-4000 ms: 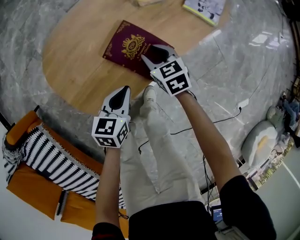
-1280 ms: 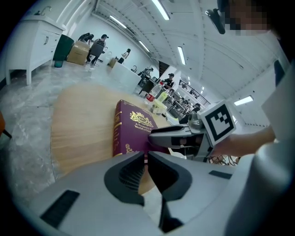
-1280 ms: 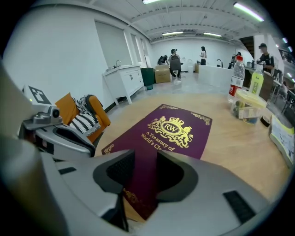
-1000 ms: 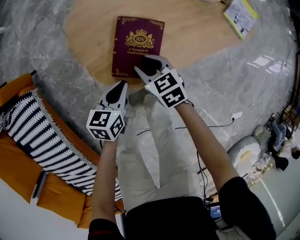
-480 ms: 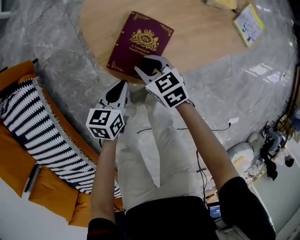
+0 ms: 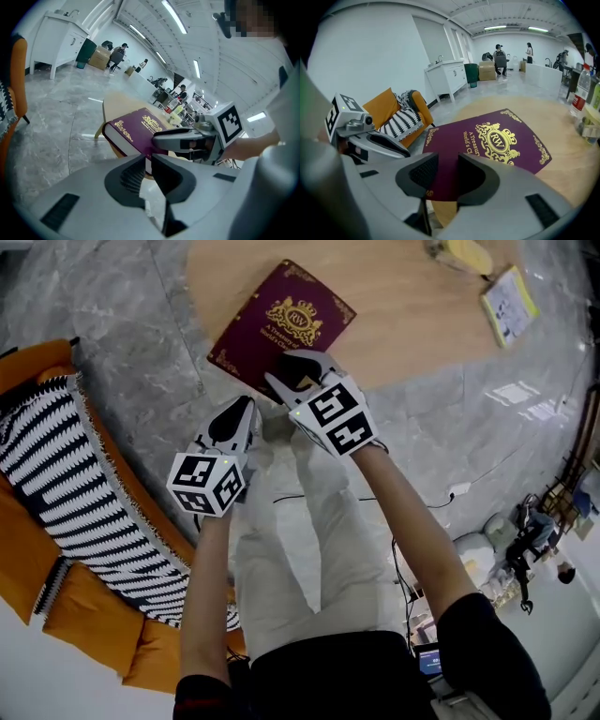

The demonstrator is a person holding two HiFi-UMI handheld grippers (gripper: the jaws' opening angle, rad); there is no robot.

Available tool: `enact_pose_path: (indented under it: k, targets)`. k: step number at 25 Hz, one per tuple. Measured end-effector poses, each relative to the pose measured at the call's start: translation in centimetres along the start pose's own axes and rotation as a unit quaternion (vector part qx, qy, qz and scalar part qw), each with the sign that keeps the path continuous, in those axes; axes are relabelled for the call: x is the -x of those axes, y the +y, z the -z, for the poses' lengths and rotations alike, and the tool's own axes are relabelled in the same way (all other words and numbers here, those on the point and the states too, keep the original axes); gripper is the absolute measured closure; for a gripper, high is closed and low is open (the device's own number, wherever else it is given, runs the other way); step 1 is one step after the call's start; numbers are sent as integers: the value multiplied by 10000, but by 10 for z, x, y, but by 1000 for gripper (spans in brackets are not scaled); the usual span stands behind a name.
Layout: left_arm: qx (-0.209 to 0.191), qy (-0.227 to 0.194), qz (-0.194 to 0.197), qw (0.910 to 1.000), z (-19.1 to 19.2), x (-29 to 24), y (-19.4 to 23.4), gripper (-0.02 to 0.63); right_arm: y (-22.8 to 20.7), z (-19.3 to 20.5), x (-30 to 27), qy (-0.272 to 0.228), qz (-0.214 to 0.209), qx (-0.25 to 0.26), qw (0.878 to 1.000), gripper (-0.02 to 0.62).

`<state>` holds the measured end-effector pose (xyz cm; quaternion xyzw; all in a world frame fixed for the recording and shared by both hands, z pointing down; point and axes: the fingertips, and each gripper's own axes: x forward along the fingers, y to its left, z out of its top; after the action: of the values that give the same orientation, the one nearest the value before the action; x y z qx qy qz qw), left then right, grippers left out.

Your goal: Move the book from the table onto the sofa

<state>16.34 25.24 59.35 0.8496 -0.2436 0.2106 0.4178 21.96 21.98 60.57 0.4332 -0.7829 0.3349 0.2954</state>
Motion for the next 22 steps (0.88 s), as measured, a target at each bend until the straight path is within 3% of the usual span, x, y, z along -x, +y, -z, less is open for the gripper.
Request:
enact_pose_path:
  k: [4, 13, 22]
  targets:
    - [367, -68, 35, 9993, 6, 9, 12, 478, 12, -5, -6, 8, -76, 77, 9999, 454]
    - [1401, -445, 279, 9887, 12, 20, 43, 364, 40, -17, -26, 76, -278, 343, 9990, 460]
    - [1606, -645, 511, 9836, 9, 11, 60, 313, 59, -25, -37, 96, -590, 233, 9979, 465]
